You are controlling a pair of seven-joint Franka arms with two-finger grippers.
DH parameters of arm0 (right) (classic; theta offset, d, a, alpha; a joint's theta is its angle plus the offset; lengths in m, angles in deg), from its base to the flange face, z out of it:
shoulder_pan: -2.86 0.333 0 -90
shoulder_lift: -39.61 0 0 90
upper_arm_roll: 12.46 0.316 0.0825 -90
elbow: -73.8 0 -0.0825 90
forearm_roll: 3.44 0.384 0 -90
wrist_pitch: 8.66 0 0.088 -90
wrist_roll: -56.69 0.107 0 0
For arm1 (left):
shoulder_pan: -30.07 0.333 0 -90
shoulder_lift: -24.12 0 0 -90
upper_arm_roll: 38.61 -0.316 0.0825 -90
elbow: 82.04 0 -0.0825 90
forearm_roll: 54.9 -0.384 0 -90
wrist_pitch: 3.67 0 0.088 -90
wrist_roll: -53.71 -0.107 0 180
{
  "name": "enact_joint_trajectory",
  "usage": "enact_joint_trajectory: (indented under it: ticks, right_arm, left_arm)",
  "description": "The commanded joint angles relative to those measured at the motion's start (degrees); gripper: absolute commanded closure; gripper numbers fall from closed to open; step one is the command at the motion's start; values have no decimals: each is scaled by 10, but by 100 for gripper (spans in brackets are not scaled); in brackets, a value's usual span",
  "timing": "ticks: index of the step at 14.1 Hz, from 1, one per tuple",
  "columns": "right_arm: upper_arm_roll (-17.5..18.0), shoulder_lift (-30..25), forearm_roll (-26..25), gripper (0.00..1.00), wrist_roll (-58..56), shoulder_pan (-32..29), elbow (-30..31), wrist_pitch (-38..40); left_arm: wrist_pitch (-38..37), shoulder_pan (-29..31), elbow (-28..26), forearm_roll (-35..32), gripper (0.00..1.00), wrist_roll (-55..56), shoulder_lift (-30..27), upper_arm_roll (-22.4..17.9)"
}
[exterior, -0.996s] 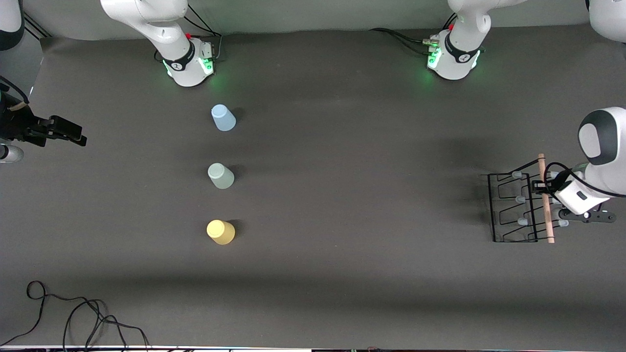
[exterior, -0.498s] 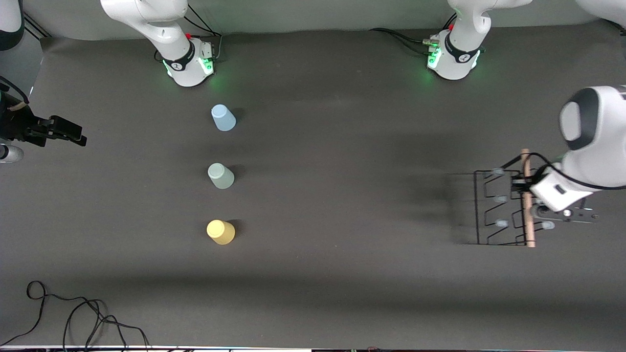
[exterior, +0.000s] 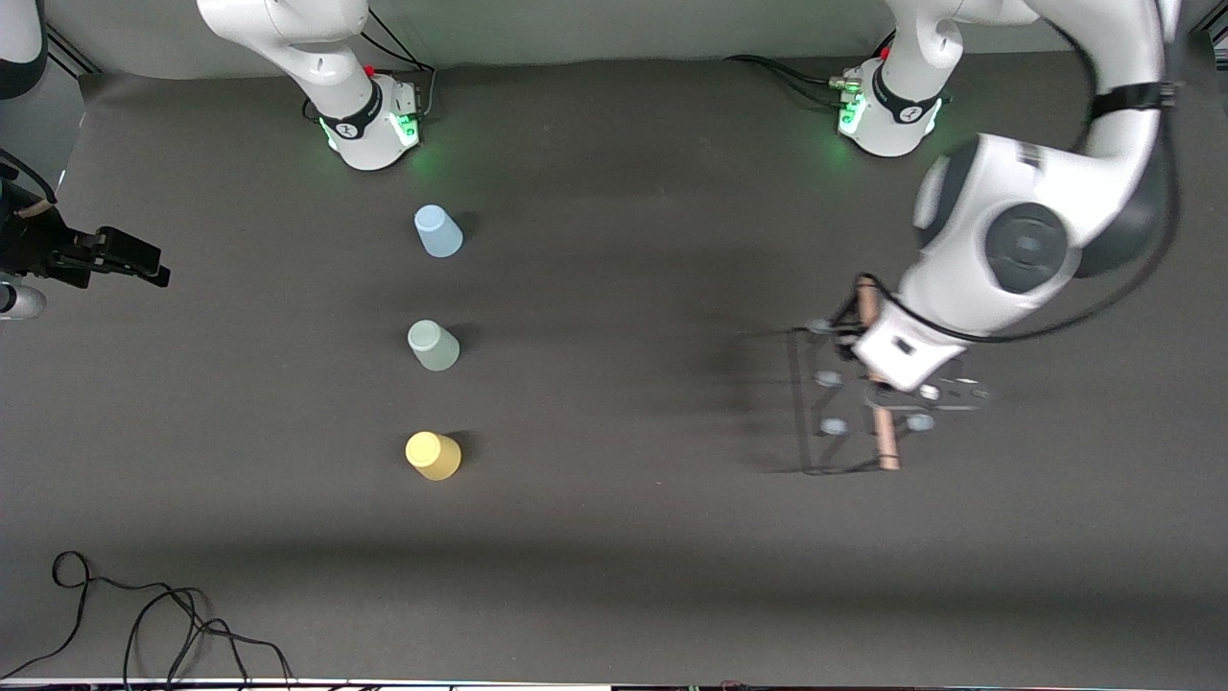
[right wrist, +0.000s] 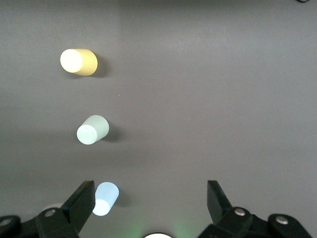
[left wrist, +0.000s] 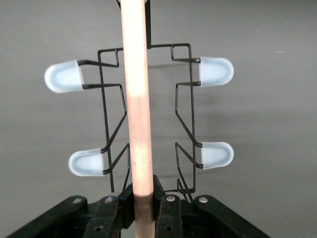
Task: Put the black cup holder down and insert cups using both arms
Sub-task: 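Carry the black rack with the left gripper toward the table middle, then release the rack with the left gripper while the right gripper reaches the green cup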
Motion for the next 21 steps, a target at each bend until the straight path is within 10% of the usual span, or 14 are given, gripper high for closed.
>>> enact_joint_trajectory:
  ticks: [1,10,21]
  right_arm:
    - [4,5,-7,0,-2,-4,-12,10]
    - [4,0,-7,0,-1,-4,-4,10]
    - [7,-8,29,0,206,105,96,-94]
  left_arm:
    - [-2,-68,54,33,100,63,37,-12]
    - [133,-251,121,22,100,258,154,-12]
    - [185,-281,116,21,100,254,188,-12]
